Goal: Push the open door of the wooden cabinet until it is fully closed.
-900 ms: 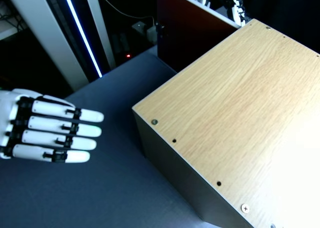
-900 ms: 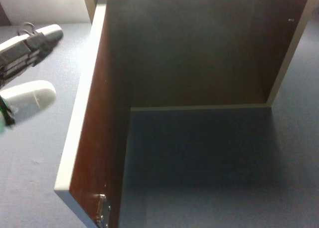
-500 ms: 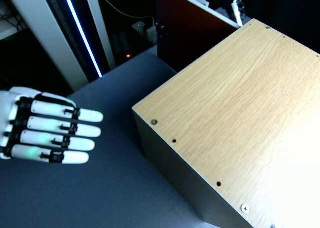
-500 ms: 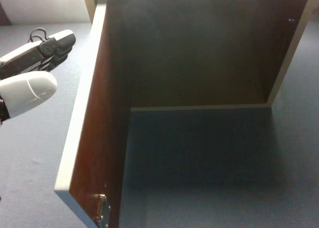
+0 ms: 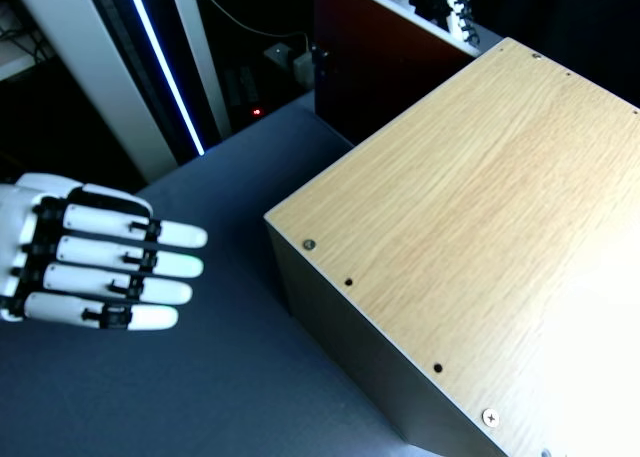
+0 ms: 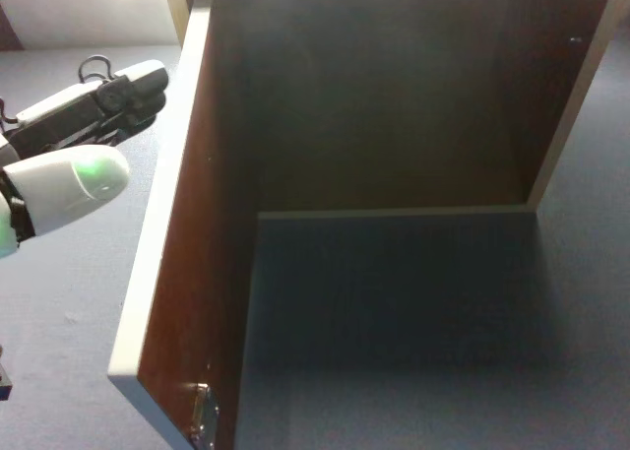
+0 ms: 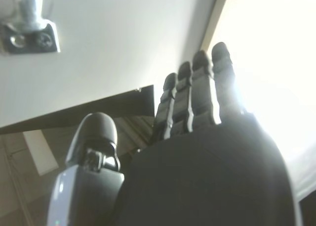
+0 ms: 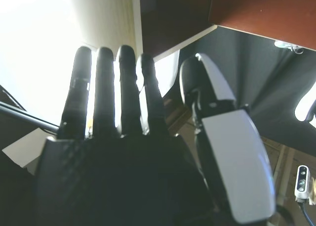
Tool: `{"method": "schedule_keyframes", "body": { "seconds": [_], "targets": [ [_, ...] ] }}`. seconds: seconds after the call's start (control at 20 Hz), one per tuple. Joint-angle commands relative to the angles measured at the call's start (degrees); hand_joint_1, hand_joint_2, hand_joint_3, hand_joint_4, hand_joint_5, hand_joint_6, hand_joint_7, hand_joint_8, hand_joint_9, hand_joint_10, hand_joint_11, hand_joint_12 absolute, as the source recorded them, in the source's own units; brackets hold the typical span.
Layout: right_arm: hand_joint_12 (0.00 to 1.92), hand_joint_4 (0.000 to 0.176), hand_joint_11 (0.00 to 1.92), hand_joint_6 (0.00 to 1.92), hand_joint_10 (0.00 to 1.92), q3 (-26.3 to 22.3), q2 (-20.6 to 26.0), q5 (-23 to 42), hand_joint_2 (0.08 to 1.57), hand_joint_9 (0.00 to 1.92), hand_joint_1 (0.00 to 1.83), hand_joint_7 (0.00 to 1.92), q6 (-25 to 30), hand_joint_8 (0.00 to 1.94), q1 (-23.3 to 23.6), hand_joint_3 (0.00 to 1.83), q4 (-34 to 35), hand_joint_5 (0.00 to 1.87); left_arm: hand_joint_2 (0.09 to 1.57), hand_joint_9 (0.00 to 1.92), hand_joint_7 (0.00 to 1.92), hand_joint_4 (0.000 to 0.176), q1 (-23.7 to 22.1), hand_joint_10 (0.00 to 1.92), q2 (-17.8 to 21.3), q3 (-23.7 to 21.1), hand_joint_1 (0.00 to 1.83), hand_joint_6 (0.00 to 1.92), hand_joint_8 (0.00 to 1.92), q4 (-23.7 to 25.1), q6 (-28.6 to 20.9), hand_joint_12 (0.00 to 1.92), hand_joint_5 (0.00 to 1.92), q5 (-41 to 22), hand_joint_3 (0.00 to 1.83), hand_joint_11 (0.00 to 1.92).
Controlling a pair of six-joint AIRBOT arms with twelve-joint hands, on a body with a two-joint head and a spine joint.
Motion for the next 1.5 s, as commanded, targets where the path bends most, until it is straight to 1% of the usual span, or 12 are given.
{"method": "schedule_keyframes", "body": {
  "seconds": [0.0, 0.15, 0.35, 0.4, 0.6, 0.7, 0.95, 1.0, 1.1, 1.15, 1.3, 1.45],
  "targets": [
    [0.73, 0.000, 0.00, 0.00, 0.00, 0.2, 0.1, 7.1, 1.41, 0.28, 0.55, 0.33, 0.3, 0.00, 0.2, 0.00, 1.7, 0.32, 1.42, 0.14, 0.13, 0.000, -0.8, 0.01, -0.3, 0.2, 0.00, 0.01, 0.00, 0.1, -0.3, 0.02, 0.12, -6.5, 0.01, 0.12],
    [0.71, 0.000, 0.00, 0.00, 0.00, 0.2, 0.0, 7.1, 1.41, 0.28, 0.56, 0.34, 0.4, 0.00, 0.2, 0.00, 1.7, 0.33, 1.42, 0.13, 0.13, 0.000, -2.1, 0.01, -0.9, 0.6, 0.00, 0.01, 0.01, 1.6, -0.3, 0.01, 0.13, -5.6, 0.01, 0.11],
    [0.71, 0.000, 0.02, 0.00, 0.01, 0.2, 0.0, 7.1, 1.40, 0.30, 0.68, 0.37, 0.4, 0.01, 0.2, 0.00, 1.7, 0.35, 1.41, 0.10, 0.09, 0.000, -4.8, 0.00, -2.2, 1.4, 0.00, 0.00, 0.00, 4.7, -0.3, 0.00, 0.09, -2.9, 0.00, 0.09],
    [0.71, 0.000, 0.02, 0.00, 0.01, 0.2, 0.0, 7.1, 1.40, 0.31, 0.63, 0.36, 0.4, 0.00, 0.2, 0.00, 1.7, 0.34, 1.41, 0.10, 0.09, 0.000, -5.6, 0.00, -2.6, 1.7, 0.00, 0.00, 0.00, 5.4, -0.3, 0.00, 0.09, -2.2, 0.00, 0.09],
    [0.72, 0.000, 0.03, 0.00, 0.00, 0.3, -0.1, 7.1, 1.39, 0.31, 0.65, 0.37, 0.4, 0.00, 0.2, 0.00, 1.7, 0.35, 1.41, 0.08, 0.07, 0.000, -7.2, 0.00, -4.1, 2.3, 0.00, 0.01, 0.00, 6.7, -0.3, 0.00, 0.09, -1.2, 0.00, 0.09],
    [0.64, 0.000, 0.05, 0.00, 0.00, 0.3, -0.1, 7.1, 1.39, 0.30, 0.66, 0.36, 0.4, 0.00, 0.2, 0.00, 1.7, 0.35, 1.41, 0.08, 0.08, 0.000, -8.0, 0.00, -4.9, 2.8, 0.00, 0.01, 0.00, 7.6, -0.3, 0.00, 0.10, -0.5, 0.00, 0.09],
    [0.63, 0.000, 0.07, 0.00, 0.00, 0.3, -0.2, 7.1, 1.38, 0.31, 0.69, 0.36, 0.4, 0.00, 0.2, 0.00, 1.7, 0.35, 1.41, 0.06, 0.05, 0.000, -9.9, 0.00, -6.9, 3.8, 0.00, 0.00, 0.00, 8.8, -0.3, 0.00, 0.06, 0.9, 0.00, 0.06],
    [0.62, 0.000, 0.08, 0.00, 0.00, 0.3, -0.2, 7.1, 1.38, 0.32, 0.67, 0.36, 0.4, 0.00, 0.2, 0.00, 1.7, 0.35, 1.41, 0.06, 0.05, 0.000, -10.4, 0.00, -7.4, 4.1, 0.00, 0.00, 0.00, 9.1, -0.3, 0.00, 0.05, 1.4, 0.00, 0.05],
    [0.62, 0.000, 0.07, 0.00, 0.00, 0.4, -0.2, 7.1, 1.39, 0.32, 0.69, 0.37, 0.4, 0.00, 0.2, 0.00, 1.7, 0.36, 1.42, 0.06, 0.06, 0.000, -11.4, 0.00, -8.2, 4.7, 0.00, 0.01, 0.01, 9.5, -0.3, 0.00, 0.08, 2.2, 0.01, 0.06],
    [0.63, 0.000, 0.08, 0.00, 0.00, 0.5, -0.2, 7.1, 1.37, 0.33, 0.73, 0.38, 0.4, 0.00, 0.2, 0.00, 1.7, 0.36, 1.43, 0.08, 0.08, 0.000, -12.5, 0.01, -9.2, 5.3, 0.00, 0.02, 0.01, 10.1, -0.3, 0.01, 0.10, 3.5, 0.01, 0.08],
    [0.65, 0.000, 0.08, 0.00, 0.00, 0.5, -0.3, 7.1, 1.37, 0.32, 0.72, 0.37, 0.4, 0.00, 0.2, 0.00, 1.7, 0.36, 1.43, 0.07, 0.09, 0.000, -13.7, 0.00, -10.2, 5.9, 0.00, 0.01, 0.01, 11.1, -0.3, 0.00, 0.09, 5.3, 0.00, 0.06],
    [0.66, 0.000, 0.07, 0.00, 0.00, 0.6, -0.4, 7.1, 1.37, 0.33, 0.71, 0.39, 0.4, 0.00, 0.2, 0.00, 1.7, 0.37, 1.46, 0.10, 0.11, 0.000, -15.3, 0.01, -12.5, 7.2, 0.00, 0.01, 0.01, 11.9, -0.3, 0.02, 0.12, 7.2, 0.01, 0.09]
  ]
}}
